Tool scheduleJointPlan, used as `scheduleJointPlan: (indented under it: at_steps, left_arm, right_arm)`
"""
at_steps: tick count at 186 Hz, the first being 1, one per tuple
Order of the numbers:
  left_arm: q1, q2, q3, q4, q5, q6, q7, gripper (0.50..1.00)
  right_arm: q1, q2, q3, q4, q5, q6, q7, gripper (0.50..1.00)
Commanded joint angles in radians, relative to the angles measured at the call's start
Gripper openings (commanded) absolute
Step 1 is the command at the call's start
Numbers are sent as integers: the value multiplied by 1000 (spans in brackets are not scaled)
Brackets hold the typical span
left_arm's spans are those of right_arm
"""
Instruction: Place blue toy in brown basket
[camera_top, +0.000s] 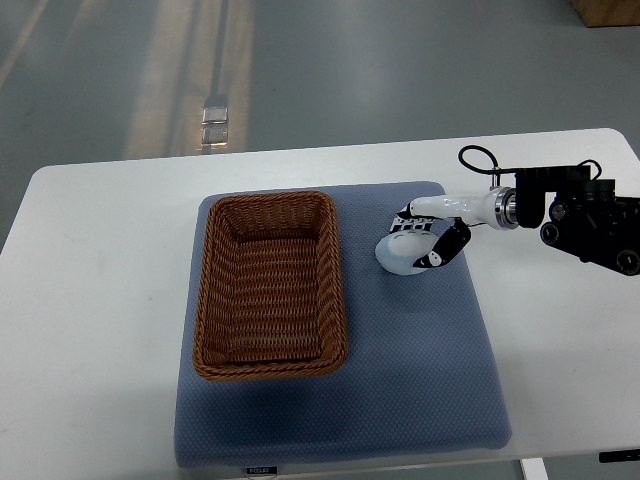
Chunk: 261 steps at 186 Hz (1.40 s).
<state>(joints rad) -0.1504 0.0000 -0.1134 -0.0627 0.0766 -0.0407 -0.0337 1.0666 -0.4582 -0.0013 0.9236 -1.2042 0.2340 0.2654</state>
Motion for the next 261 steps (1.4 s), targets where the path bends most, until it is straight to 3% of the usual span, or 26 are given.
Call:
scheduleJointPlan:
  at_steps: [1, 74, 144, 175, 224, 261]
  left_arm:
    - [-2, 0, 0, 0, 0, -1, 0, 1000]
    - [-3, 0, 0, 0, 0, -1, -2, 1000]
    - [-5, 0, 0, 0, 0, 1, 0, 1000]
    - [-5, 0, 0, 1, 0, 1, 0, 1000]
    - [-5, 0, 0, -2, 0, -1, 0, 1000]
    - [-5, 0, 0, 0, 0, -1, -2, 1000]
  right_arm:
    - [6, 1, 4, 1, 2, -5, 0, 500]
    - [134, 50, 53, 4, 23, -42, 3, 500]
    - [208, 282, 43, -46, 52, -44, 3, 500]
    - [185, 366, 23, -94, 49, -45, 3, 637]
    - [173, 371, 24, -103, 58, -45, 3, 856]
    - [134, 346, 73, -103, 104, -105, 3, 858]
